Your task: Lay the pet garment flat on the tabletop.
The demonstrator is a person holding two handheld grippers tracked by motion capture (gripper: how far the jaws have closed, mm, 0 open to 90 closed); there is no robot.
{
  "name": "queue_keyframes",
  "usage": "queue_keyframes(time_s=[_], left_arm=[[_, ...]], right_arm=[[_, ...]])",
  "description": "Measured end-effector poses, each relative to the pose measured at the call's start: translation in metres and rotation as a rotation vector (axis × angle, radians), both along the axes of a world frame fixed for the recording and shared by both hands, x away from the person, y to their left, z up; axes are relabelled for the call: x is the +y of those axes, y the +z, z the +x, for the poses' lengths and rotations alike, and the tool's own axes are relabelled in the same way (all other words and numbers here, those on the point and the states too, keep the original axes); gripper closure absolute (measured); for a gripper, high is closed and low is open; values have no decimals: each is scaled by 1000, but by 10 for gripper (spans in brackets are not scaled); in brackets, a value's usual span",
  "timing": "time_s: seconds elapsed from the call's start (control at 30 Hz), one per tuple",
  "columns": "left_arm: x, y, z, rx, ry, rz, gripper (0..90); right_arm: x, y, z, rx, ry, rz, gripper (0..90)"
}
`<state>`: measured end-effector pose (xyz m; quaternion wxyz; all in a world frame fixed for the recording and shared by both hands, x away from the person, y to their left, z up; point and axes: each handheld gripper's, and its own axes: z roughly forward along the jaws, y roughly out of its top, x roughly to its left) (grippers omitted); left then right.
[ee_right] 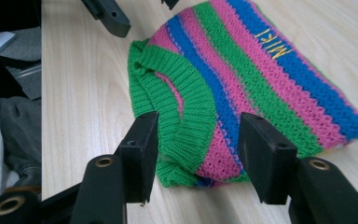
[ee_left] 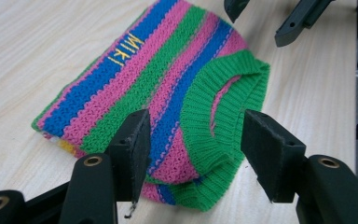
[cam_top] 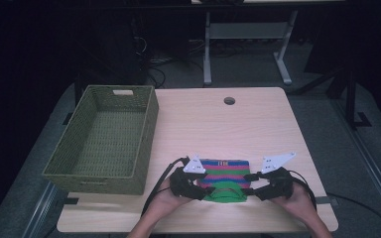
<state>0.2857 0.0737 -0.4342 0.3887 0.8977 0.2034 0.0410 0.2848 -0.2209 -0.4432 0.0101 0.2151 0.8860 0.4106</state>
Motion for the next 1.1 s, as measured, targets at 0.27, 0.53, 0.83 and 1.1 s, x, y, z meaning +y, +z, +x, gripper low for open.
queue_keyframes(time_s=[0.27, 0.53, 0.83, 1.1], left_arm=[[-8, -7, -1, -3, -13, 25, 472], [-5, -15, 4, 54, -21, 36, 478], [-6, -17, 2, 10, -31, 81, 504], [-8, -21, -5, -22, -15, 113, 558]], right_arm=[[6, -6, 3, 6, 15, -25, 541], [12, -11, 2, 24, 30, -58, 563], [18, -15, -2, 16, 22, -97, 574], [24, -16, -9, -56, 3, -164, 630]])
